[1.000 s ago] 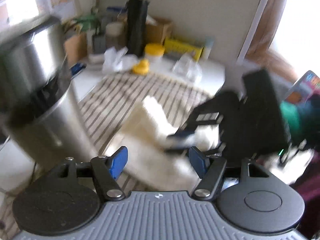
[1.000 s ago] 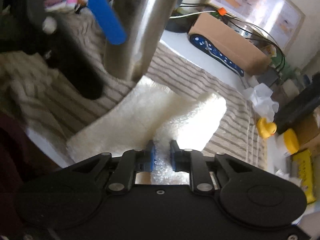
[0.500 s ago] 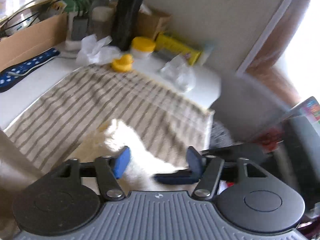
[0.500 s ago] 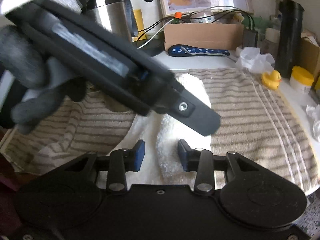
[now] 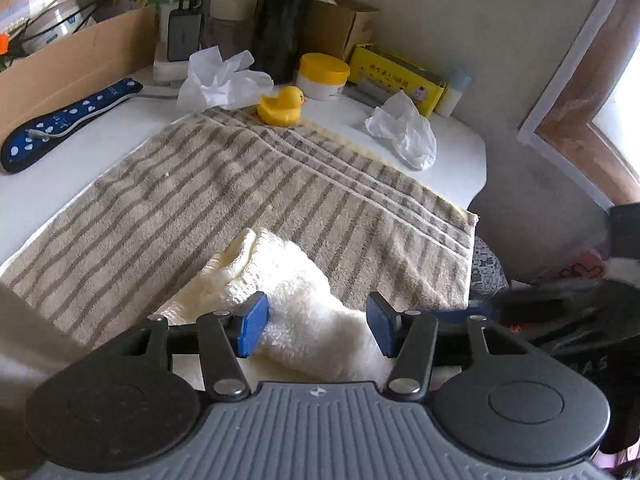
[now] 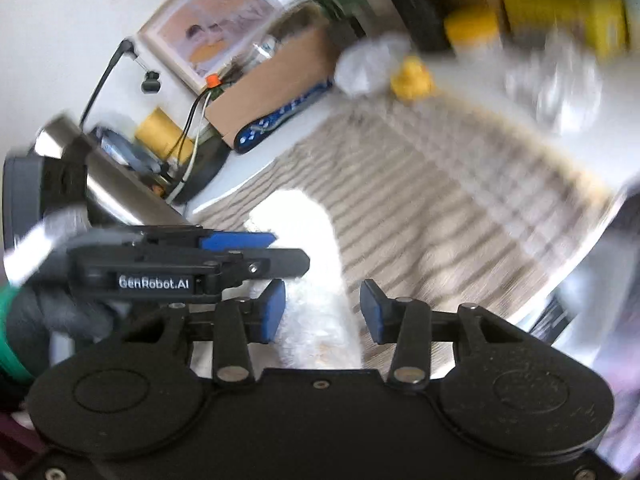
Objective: Clean container
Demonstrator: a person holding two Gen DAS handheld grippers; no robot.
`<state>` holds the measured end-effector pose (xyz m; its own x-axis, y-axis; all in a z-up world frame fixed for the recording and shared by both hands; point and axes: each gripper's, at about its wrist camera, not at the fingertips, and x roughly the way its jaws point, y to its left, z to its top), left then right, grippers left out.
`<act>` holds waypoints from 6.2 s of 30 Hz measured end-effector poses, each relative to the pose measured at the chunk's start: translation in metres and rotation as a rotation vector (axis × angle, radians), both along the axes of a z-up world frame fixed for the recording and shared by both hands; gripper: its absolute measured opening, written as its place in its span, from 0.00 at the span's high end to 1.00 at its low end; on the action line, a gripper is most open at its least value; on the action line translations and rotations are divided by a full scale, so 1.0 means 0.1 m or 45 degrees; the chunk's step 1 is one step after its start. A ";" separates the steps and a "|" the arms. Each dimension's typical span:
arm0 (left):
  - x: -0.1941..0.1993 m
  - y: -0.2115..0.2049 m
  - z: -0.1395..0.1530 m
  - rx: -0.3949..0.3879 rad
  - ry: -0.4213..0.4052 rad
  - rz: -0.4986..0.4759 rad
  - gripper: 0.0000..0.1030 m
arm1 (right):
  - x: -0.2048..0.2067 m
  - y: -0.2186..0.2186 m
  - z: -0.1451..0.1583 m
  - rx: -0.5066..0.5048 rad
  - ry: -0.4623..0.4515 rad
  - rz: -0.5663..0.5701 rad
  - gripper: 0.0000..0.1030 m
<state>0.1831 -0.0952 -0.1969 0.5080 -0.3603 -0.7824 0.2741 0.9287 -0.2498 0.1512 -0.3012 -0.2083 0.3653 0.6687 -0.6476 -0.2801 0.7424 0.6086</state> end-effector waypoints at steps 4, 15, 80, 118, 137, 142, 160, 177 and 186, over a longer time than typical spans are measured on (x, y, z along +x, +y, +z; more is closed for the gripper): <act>-0.02 -0.02 0.00 0.070 0.012 -0.013 0.50 | -0.03 0.10 -0.08 0.051 0.038 0.020 0.59; -0.19 0.06 0.23 -0.009 0.026 -0.021 0.49 | -0.25 0.67 0.37 -0.683 -0.560 0.445 0.85; -0.64 0.52 -0.17 -0.187 0.049 0.228 0.68 | 0.44 0.62 0.40 -0.374 -0.310 0.889 0.48; -1.35 1.15 0.10 -0.220 0.102 0.390 0.71 | 0.68 1.12 -0.04 -0.314 0.149 0.788 0.70; -1.02 1.38 1.06 0.133 -0.429 0.204 0.27 | 0.23 0.93 1.68 0.011 -0.368 0.315 0.71; -0.92 1.32 1.03 0.152 -0.426 0.193 0.25 | 0.30 1.00 1.90 0.002 -0.469 0.322 0.71; -0.85 1.25 1.54 0.213 -0.538 0.246 0.15 | 0.68 1.09 1.83 0.055 -0.460 0.379 0.71; -1.31 1.36 1.62 0.212 -0.526 0.246 0.20 | 0.71 1.22 1.63 0.333 -0.332 0.470 0.71; -1.49 1.30 1.60 0.234 -0.558 0.247 0.20 | 0.67 1.43 1.44 0.374 -0.236 0.571 0.71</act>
<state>0.0337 0.0346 -0.0372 0.8465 -0.1033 -0.5223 0.1348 0.9906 0.0224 0.2177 -0.1578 -0.0643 0.0937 0.9271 -0.3629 -0.6506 0.3329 0.6825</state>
